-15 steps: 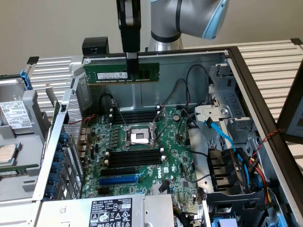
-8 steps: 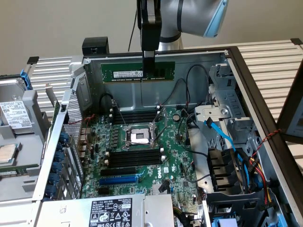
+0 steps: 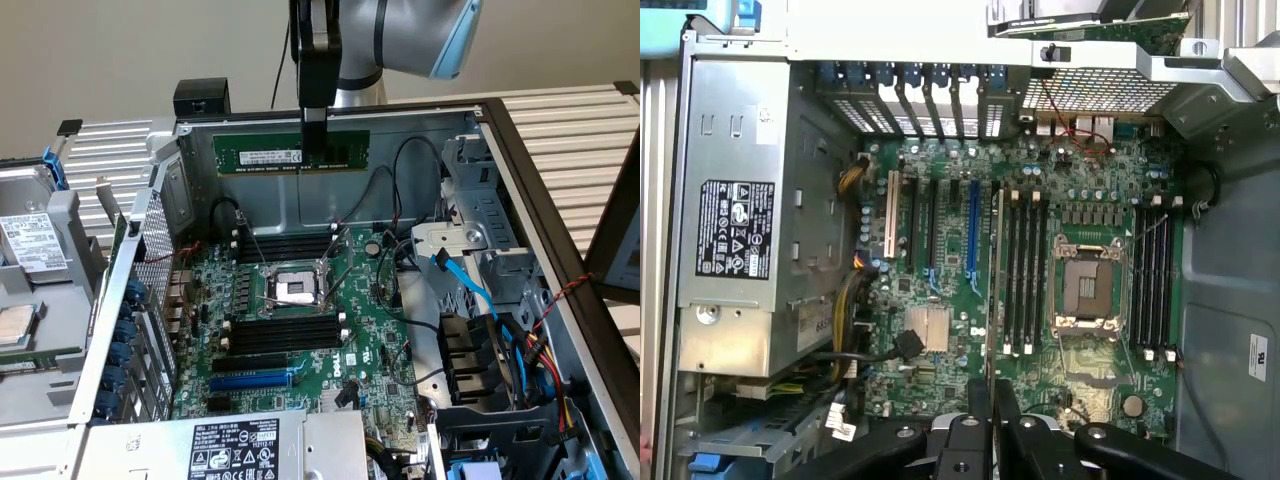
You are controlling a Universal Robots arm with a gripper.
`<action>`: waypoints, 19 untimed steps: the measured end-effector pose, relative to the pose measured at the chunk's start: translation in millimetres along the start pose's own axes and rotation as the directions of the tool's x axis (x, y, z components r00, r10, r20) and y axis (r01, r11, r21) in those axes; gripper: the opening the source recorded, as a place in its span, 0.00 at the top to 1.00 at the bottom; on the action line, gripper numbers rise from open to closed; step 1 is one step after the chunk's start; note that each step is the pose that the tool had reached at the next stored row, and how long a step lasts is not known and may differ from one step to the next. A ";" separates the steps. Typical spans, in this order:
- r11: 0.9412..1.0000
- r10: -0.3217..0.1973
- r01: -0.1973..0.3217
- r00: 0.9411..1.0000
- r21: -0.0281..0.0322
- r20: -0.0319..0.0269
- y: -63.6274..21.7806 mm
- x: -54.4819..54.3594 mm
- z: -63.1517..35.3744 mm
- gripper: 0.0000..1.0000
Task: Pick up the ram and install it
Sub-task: 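Insert the ram into the slot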
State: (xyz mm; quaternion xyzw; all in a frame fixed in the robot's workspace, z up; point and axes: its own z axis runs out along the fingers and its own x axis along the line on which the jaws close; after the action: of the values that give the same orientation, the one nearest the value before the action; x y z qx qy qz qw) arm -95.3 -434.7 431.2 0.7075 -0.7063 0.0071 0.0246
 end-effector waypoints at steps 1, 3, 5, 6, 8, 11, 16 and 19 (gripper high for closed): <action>1.000 0.000 0.000 1.000 0.000 0.000 0.0 0.0 0.0 0.86; 1.000 0.000 0.000 1.000 0.000 0.000 0.0 0.0 0.0 0.86; 1.000 0.000 0.000 1.000 0.000 0.000 0.0 0.0 0.0 0.86; 1.000 0.000 0.000 1.000 0.000 0.000 0.0 0.0 0.0 0.86; 1.000 0.001 -0.001 1.000 0.001 0.000 0.2 -0.2 0.2 0.86; 1.000 0.001 -0.001 1.000 0.003 0.006 0.5 -0.3 2.4 0.86; 1.000 0.001 -0.001 1.000 0.006 0.007 1.6 -8.1 10.9 0.86; 1.000 0.001 -0.001 1.000 0.006 0.008 3.5 -18.9 15.8 0.86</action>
State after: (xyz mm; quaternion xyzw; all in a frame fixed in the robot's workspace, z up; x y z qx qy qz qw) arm -99.2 -416.6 414.6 0.7073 -0.7067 0.0065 0.0196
